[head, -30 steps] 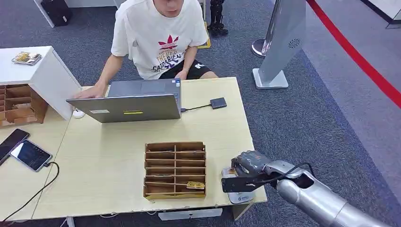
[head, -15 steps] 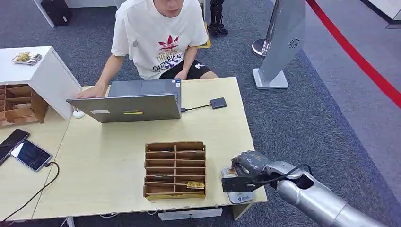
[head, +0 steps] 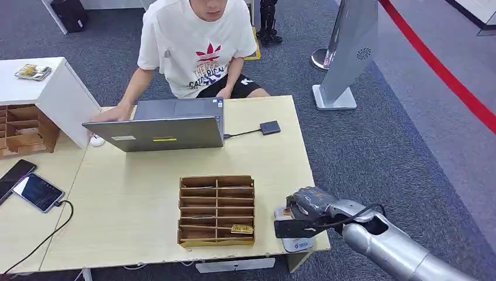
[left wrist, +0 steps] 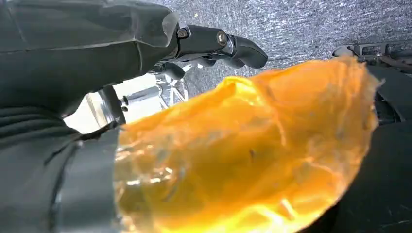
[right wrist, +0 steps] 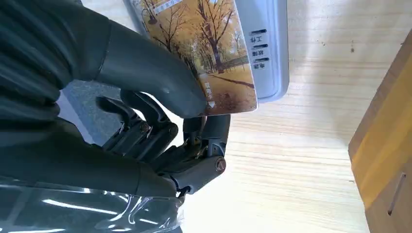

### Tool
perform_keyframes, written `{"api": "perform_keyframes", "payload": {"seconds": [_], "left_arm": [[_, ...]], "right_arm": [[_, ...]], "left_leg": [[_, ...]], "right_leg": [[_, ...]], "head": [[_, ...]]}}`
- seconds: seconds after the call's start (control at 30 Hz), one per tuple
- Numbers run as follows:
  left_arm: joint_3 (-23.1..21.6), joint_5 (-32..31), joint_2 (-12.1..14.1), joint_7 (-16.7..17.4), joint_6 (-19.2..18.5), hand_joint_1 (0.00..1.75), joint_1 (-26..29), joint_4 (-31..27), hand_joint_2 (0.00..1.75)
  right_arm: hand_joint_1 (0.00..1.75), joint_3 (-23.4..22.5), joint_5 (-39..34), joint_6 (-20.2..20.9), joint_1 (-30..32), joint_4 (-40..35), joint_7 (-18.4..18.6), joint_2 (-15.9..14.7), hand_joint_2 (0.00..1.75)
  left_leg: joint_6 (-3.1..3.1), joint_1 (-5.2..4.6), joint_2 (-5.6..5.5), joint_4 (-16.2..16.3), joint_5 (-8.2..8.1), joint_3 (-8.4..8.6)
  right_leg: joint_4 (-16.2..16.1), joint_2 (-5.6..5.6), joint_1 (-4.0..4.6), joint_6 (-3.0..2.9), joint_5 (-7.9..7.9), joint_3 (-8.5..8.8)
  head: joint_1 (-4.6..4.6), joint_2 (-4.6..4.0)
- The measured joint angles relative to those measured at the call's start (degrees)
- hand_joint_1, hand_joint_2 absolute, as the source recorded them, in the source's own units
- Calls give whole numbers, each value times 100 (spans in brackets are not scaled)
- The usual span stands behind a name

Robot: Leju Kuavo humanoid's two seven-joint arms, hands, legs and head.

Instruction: Pass the card to the sensor for recognition and then transmit it.

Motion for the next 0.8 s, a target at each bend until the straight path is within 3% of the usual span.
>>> {"api": "perform_keyframes", "payload": {"seconds": [0.8], "left_arm": [[-4, 0, 0, -2, -9, 0, 0, 0, 0]], "right_arm": [[175, -20, 46, -9, 11, 15, -7, 7, 175]], "left_leg": [[0, 0, 0, 1, 0, 1]], "right_leg": [[0, 0, 0, 1, 0, 2]], "head": [[0, 0]]}}
